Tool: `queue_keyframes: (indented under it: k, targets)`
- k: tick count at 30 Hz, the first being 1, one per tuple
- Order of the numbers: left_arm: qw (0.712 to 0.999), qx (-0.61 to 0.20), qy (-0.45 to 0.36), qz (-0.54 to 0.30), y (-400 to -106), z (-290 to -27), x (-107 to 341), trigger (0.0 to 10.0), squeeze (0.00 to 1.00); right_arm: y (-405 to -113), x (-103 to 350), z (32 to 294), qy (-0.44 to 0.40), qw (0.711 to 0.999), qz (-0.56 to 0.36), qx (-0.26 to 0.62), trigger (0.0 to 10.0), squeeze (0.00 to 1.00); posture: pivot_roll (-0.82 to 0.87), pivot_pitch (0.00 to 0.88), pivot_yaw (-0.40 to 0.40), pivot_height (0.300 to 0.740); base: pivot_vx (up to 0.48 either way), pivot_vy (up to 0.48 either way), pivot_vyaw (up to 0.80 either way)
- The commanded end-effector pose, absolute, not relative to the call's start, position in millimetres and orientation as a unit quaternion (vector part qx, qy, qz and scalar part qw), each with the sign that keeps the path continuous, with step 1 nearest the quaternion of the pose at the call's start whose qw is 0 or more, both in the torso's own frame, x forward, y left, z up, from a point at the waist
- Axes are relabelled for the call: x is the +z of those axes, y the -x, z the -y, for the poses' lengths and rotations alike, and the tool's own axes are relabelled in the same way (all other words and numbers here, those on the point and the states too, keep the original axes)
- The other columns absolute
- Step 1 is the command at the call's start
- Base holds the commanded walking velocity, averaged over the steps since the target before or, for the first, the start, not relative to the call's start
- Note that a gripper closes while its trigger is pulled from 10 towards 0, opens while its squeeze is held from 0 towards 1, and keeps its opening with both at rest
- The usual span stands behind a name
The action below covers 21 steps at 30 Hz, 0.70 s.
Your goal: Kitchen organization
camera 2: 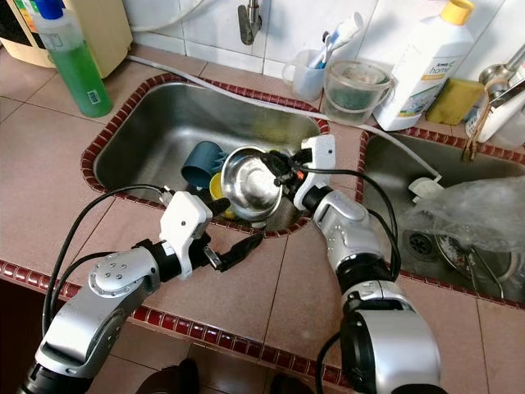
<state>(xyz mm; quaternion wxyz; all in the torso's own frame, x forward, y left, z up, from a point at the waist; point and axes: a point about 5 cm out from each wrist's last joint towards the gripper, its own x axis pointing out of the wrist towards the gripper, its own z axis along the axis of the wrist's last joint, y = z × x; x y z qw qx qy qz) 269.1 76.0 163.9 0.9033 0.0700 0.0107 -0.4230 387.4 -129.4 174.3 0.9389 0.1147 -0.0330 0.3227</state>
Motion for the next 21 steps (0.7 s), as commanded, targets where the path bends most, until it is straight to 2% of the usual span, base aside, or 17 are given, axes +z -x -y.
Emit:
queue_keyframes:
  k: [1, 11, 17, 21]
  targets:
    - [0.902, -0.426, -0.068, -0.002, -267.7, -74.1, 169.2, 10.0, 0.00, -388.1, 175.2, 132.1, -0.120, 0.938, 0.035, 0.324, 10.0, 1.00, 0.10, 0.232, -0.073, 0.740, 0.000, 0.000, 0.00]
    - [0.906, -0.417, -0.072, 0.004, -272.1, -76.3, 171.5, 10.0, 0.00, -389.8, 182.1, 133.1, -0.126, 0.936, 0.051, 0.326, 10.0, 1.00, 0.11, 0.212, -0.075, 0.740, 0.000, 0.000, 0.00]
    - [0.921, -0.385, -0.052, 0.006, -286.4, -86.7, 170.5, 10.0, 0.00, -388.8, 191.6, 137.9, -0.120, 0.940, 0.094, 0.306, 10.0, 1.00, 0.12, 0.174, -0.083, 0.740, 0.000, 0.000, 0.00]
    - [0.950, -0.313, -0.007, -0.008, -308.7, -103.5, 165.2, 10.0, 0.00, -384.7, 191.2, 136.8, -0.117, 0.937, 0.108, 0.310, 10.0, 1.00, 0.13, 0.126, -0.094, 0.740, 0.000, 0.000, 0.00]
